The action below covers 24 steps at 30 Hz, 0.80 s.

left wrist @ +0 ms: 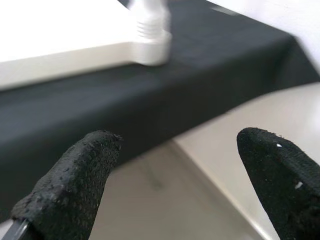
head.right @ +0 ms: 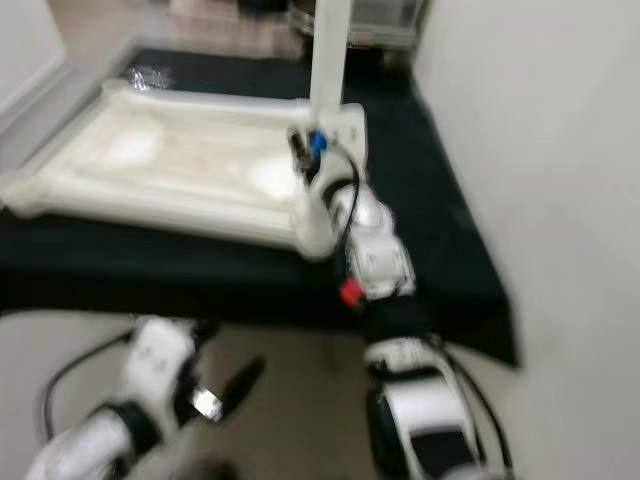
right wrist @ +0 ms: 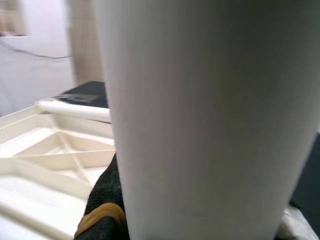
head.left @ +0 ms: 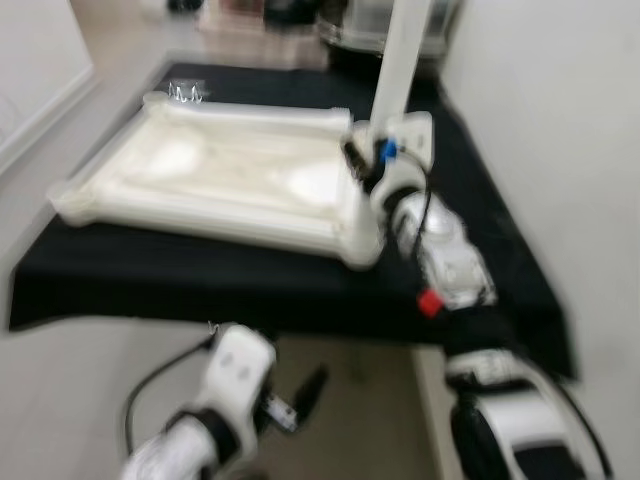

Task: Building children table

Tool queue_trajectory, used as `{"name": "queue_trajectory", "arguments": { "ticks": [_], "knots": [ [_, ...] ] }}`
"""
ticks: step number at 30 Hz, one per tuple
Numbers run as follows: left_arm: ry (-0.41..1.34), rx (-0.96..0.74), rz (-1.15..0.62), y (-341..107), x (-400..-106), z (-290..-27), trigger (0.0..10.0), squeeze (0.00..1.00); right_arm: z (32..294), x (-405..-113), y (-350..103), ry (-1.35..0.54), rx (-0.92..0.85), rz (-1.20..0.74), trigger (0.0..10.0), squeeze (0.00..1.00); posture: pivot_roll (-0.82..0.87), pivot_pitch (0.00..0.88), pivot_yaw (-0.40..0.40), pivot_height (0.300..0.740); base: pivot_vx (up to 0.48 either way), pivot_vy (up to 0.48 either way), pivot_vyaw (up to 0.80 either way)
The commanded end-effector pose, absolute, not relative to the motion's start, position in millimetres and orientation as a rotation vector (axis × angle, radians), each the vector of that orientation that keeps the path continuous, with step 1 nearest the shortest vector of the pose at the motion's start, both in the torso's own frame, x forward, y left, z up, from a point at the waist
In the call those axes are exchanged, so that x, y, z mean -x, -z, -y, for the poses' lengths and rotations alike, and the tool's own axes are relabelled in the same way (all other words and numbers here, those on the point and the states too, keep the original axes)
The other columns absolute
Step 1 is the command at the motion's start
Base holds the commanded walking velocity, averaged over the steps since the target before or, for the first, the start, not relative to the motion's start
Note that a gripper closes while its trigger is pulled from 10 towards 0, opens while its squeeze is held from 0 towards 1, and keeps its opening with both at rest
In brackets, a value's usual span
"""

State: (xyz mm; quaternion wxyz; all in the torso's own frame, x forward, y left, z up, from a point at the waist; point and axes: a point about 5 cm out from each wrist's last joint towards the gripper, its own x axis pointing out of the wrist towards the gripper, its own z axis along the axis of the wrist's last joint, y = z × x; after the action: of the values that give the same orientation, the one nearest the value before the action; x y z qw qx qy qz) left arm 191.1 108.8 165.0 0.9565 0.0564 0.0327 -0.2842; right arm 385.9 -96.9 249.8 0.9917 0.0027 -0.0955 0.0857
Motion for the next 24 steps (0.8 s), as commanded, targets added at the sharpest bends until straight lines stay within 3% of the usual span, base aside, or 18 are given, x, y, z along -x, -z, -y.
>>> {"name": "queue_trajectory", "arguments": {
  "ticks": [1,5,17,24],
  "knots": [
    [0.557,-0.124,-0.076,-162.0,-191.5,-110.6,10.0,0.0,94.1,-386.3,-204.5,-0.158,-0.008,-0.005,0.0,0.0,0.12,0.202,-0.091,0.74,0.0,0.0,0.0],
    [0.539,-0.134,-0.06,-164.1,-195.1,-112.2,10.0,0.0,99.0,-397.2,-207.7,0.011,-0.058,-0.032,0.0,0.0,0.12,0.201,-0.095,0.74,0.0,0.0,0.0],
    [0.537,-0.158,-0.034,-166.9,-195.5,-110.1,10.0,0.0,104.0,-406.5,-206.7,0.166,-0.141,-0.119,0.0,0.0,0.12,0.203,-0.104,0.74,0.0,0.0,0.0],
    [0.506,-0.176,-0.018,-169.9,-201.2,-115.3,10.0,0.0,108.6,-406.5,-217.1,0.372,-0.162,-0.067,0.0,0.0,0.13,0.209,-0.101,0.74,0.0,0.0,0.0]
  ]
}}
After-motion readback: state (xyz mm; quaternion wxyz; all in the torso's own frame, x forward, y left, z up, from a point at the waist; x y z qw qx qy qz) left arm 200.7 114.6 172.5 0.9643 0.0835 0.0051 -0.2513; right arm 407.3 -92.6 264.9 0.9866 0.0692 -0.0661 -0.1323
